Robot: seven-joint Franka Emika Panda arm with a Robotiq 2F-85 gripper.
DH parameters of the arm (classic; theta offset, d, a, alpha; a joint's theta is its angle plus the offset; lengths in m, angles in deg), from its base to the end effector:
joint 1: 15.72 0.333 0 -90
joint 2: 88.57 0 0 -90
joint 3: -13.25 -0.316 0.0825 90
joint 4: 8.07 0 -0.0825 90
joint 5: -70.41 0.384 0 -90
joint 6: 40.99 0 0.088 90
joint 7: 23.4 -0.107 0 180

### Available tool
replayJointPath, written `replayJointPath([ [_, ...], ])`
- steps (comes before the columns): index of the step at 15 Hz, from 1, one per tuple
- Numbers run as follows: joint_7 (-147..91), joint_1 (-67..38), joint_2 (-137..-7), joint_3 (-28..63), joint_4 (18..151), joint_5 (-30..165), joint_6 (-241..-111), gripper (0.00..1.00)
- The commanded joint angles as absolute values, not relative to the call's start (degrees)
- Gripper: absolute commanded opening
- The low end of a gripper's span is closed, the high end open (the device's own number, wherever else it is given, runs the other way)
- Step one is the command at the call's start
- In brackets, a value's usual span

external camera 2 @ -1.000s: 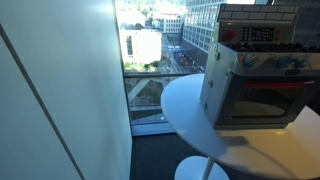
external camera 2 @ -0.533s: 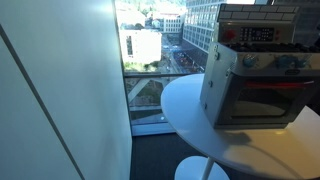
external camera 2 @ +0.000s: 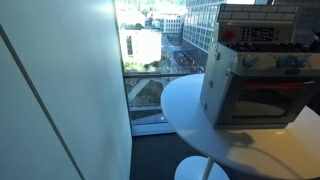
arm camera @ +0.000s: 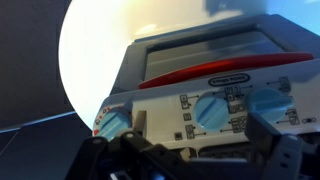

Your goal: Turn the far right switch on the oven to the right

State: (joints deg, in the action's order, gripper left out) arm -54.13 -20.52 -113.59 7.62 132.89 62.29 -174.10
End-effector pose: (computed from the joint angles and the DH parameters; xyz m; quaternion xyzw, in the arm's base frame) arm 0.4385 0.0060 0.4835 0.9619 -0.2167 0.1628 0.0365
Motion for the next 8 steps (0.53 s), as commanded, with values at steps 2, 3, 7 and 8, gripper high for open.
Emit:
replayJointPath([
  [2, -54.1, -21.3, -113.8, 6.9, 132.9, 62.5, -174.4, 1.00],
  [3, -54.9, -21.6, -113.8, 6.6, 133.1, 62.1, -175.0, 1.00],
  [7, -56.3, -22.9, -113.4, 6.8, 133.2, 61.7, -176.4, 1.00],
  [8, -56.5, -23.4, -113.2, 7.0, 133.1, 61.7, -176.8, 1.00],
])
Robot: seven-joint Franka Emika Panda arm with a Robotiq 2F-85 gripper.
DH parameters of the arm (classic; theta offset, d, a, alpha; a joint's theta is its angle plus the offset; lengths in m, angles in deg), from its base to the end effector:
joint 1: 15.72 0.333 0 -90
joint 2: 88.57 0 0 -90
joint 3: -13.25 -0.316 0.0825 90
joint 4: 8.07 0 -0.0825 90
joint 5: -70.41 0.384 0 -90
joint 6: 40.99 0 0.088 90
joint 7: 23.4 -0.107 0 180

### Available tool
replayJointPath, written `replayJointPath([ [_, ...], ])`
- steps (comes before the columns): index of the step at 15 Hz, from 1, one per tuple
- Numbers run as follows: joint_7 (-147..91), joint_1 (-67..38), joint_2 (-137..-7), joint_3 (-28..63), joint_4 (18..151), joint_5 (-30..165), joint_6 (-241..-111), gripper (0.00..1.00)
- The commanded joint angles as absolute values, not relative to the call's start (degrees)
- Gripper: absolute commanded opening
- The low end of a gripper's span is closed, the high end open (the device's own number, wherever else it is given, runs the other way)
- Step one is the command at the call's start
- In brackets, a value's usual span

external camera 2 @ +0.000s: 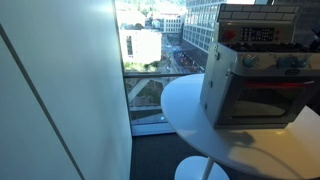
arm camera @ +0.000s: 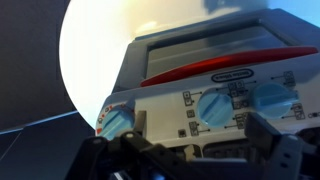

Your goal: Turn the far right switch on the oven to the right

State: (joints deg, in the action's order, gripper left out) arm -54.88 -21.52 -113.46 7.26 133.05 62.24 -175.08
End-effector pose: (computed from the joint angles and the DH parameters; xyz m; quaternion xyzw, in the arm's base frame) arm 0.4397 0.0016 0.4830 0.9585 -0.2272 0.1687 0.0359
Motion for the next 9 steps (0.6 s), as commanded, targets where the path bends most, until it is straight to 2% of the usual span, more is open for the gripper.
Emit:
replayJointPath([
  [1, -56.8, -24.0, -113.0, 7.2, 133.0, 61.7, -177.1, 1.00],
  [9, -57.5, -28.4, -111.8, 9.3, 133.7, 62.0, -179.9, 1.00],
])
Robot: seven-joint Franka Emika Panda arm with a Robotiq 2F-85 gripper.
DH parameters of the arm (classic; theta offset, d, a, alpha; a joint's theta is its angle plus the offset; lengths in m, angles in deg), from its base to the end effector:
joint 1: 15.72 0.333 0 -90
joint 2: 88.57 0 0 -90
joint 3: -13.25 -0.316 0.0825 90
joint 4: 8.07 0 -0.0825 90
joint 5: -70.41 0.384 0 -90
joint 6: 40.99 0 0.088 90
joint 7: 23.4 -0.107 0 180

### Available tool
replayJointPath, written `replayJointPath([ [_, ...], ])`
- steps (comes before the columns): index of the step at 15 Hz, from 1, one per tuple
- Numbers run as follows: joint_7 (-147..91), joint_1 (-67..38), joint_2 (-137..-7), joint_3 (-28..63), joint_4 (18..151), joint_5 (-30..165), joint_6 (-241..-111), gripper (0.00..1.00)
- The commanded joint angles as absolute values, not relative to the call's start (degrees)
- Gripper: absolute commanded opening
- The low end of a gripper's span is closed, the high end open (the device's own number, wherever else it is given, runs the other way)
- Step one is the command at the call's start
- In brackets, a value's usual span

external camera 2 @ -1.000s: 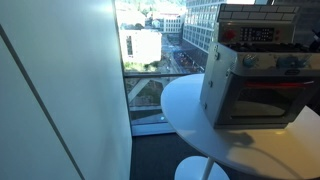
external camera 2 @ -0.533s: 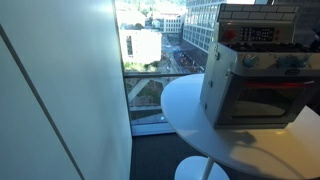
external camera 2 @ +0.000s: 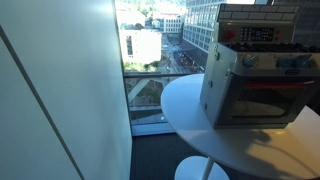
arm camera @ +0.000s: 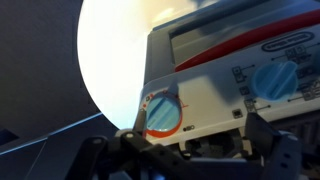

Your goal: Turn the far right switch on the oven to the right

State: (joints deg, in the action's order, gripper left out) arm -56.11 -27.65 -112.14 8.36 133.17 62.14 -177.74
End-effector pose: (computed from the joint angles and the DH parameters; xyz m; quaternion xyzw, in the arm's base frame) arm 0.4427 -0.0542 0.4775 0.9388 -0.2937 0.1761 0.0365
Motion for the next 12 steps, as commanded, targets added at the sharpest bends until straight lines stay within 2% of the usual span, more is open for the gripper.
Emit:
replayJointPath([
  [1, -57.4, -28.6, -111.7, 9.7, 134.0, 62.3, -180.8, 1.00],
  [12, -56.7, -28.5, -111.6, 12.3, 137.6, 66.7, -187.5, 1.00],
])
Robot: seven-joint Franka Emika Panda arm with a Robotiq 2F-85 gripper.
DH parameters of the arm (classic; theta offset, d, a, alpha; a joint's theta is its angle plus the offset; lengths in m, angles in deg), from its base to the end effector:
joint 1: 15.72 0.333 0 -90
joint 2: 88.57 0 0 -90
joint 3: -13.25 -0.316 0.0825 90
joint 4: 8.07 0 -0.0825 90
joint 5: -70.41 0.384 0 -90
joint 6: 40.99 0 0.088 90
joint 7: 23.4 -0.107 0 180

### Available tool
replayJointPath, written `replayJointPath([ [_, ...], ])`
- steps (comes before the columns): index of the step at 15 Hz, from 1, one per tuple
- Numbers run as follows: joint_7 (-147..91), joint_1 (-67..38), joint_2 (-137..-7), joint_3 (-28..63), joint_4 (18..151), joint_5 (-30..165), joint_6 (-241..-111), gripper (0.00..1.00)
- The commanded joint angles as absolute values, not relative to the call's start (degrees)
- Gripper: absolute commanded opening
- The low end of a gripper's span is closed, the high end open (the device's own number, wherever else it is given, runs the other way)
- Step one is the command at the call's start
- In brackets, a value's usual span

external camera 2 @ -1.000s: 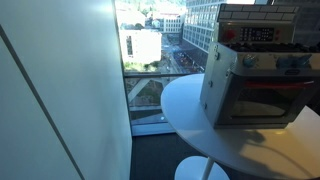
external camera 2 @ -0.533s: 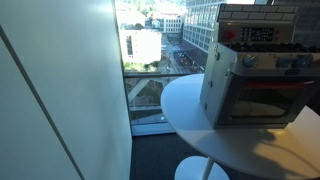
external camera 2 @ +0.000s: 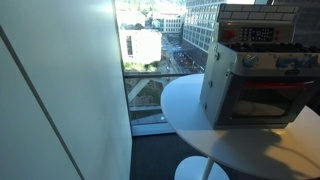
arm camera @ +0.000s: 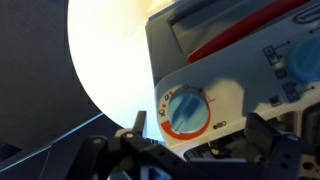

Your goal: Turn the far right switch on the oven to the right

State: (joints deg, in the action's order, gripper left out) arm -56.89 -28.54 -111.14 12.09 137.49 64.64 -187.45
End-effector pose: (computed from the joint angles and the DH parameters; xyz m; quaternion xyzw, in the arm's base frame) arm 0.4364 -0.0883 0.4534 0.9164 -0.3426 0.2068 0.0006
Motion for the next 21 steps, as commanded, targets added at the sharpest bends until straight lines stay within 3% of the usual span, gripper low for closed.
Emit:
replayJointPath([
  [1, -56.6, -29.0, -111.1, 11.7, 137.6, 65.4, -187.5, 1.00],
  [21, -54.5, -28.6, -111.5, 14.5, 139.9, 69.8, -192.0, 1.00],
])
